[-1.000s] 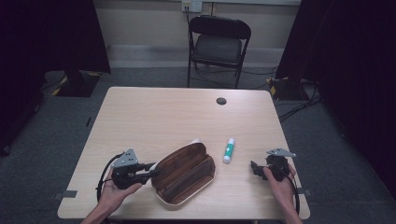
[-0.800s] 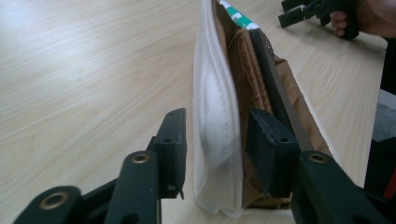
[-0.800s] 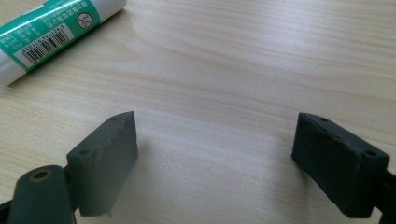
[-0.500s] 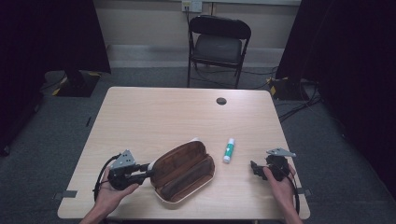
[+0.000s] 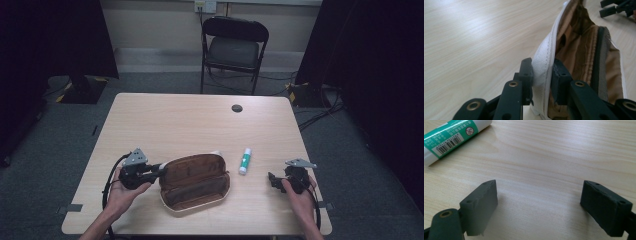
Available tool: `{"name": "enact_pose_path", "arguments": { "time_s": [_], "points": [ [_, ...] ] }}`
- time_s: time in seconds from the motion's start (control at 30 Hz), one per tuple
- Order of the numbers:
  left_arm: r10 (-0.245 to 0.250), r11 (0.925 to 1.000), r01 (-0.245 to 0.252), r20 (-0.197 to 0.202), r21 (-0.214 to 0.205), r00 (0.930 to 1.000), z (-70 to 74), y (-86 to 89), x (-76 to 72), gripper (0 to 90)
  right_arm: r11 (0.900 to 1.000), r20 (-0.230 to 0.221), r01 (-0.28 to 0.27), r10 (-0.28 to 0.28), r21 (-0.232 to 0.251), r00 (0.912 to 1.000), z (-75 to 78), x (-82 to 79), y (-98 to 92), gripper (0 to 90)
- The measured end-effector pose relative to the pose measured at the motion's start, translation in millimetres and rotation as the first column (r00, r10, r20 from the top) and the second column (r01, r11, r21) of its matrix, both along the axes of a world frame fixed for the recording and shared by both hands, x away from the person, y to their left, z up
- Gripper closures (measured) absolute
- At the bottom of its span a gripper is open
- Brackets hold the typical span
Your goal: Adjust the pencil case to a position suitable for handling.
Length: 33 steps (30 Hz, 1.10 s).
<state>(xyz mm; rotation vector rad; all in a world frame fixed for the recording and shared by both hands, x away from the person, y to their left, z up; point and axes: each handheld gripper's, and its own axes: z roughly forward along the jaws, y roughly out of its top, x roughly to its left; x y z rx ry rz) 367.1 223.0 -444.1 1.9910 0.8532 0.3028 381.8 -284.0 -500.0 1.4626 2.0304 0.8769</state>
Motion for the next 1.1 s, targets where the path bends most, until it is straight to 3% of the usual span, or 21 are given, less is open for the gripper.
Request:
{"name": "enact_pose_path", "arguments": {
  "time_s": [0.2,0.43,0.67,0.97,1.1],
  "points": [
    [0.011,0.9999,-0.011,0.0,-0.012,0.9999,0.4,0.1,7.4,73.7,1.0,0.0,0.0,0.0,0.0,1.0,0.0,0.1,0.0,13.3],
    [0.013,0.9998,-0.013,0.016,0.017,0.9998,2.9,-3.1,17.1,75.2,1.0,0.0,-0.002,0.002,-0.001,1.0,0.0,0.3,0.1,13.3],
    [0.04,0.9992,-0.04,0.021,-0.003,0.999,-0.4,-2.2,24.2,74.7,1.0,0.0,-0.002,0.002,0.0,1.0,0.0,0.3,0.1,13.3],
    [0.04,0.9988,-0.04,0.015,-0.029,0.9991,-1.4,-1.0,29.8,73.5,1.0,0.0,-0.002,0.002,-0.001,1.0,0.0,0.7,0.2,13.3],
    [0.034,0.9989,-0.033,0.009,-0.031,0.9994,-0.3,1.6,28.4,66.4,1.0,0.0,-0.002,0.002,-0.002,1.0,0.0,0.7,0.2,13.3]
  ]
}}
